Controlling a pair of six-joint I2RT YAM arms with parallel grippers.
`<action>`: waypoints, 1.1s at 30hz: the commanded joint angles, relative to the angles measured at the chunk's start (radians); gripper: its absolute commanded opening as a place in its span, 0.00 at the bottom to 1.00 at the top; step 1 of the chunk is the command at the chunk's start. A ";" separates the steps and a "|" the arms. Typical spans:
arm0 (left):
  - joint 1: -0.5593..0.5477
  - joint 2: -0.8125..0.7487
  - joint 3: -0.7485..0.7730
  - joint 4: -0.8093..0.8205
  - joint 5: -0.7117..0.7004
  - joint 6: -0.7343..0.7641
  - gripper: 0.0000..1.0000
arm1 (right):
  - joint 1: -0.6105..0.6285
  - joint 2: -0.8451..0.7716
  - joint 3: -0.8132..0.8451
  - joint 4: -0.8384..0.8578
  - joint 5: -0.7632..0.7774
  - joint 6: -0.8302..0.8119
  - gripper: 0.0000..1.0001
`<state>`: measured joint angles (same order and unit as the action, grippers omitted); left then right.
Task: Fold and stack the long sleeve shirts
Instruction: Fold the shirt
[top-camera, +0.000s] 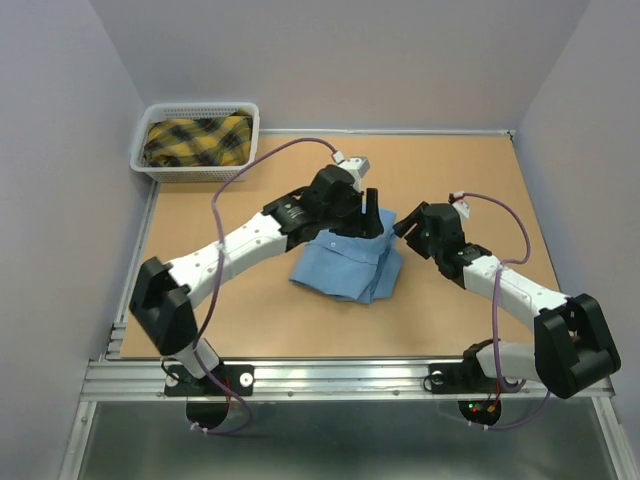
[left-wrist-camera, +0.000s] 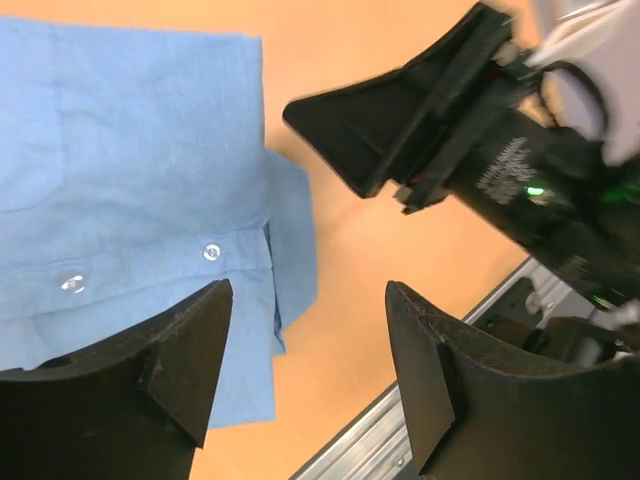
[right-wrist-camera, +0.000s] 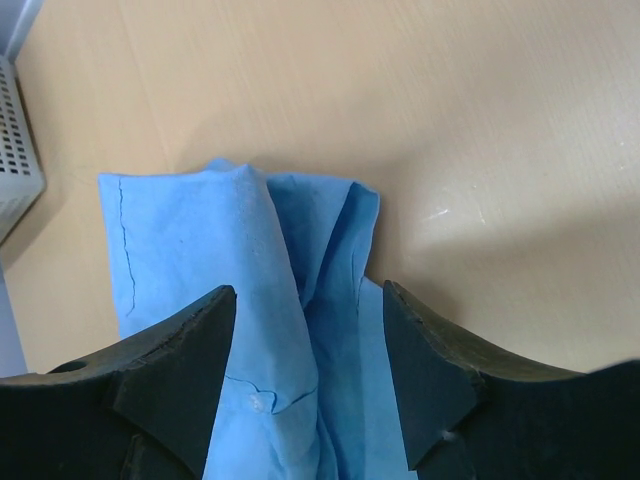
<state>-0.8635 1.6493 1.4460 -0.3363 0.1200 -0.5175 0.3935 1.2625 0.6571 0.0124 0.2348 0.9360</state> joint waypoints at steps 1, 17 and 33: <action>0.034 -0.158 -0.156 0.068 -0.069 -0.032 0.72 | -0.005 -0.012 0.090 -0.040 -0.040 -0.049 0.65; 0.032 -0.195 -0.450 0.447 0.026 0.033 0.45 | -0.005 0.307 0.415 0.046 -0.454 -0.128 0.49; -0.140 0.130 -0.541 0.612 0.184 -0.001 0.31 | -0.182 0.535 0.116 0.439 -0.652 -0.037 0.45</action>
<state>-0.9878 1.7569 0.9245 0.1989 0.2394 -0.4976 0.2237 1.7439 0.8169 0.3206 -0.3500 0.8879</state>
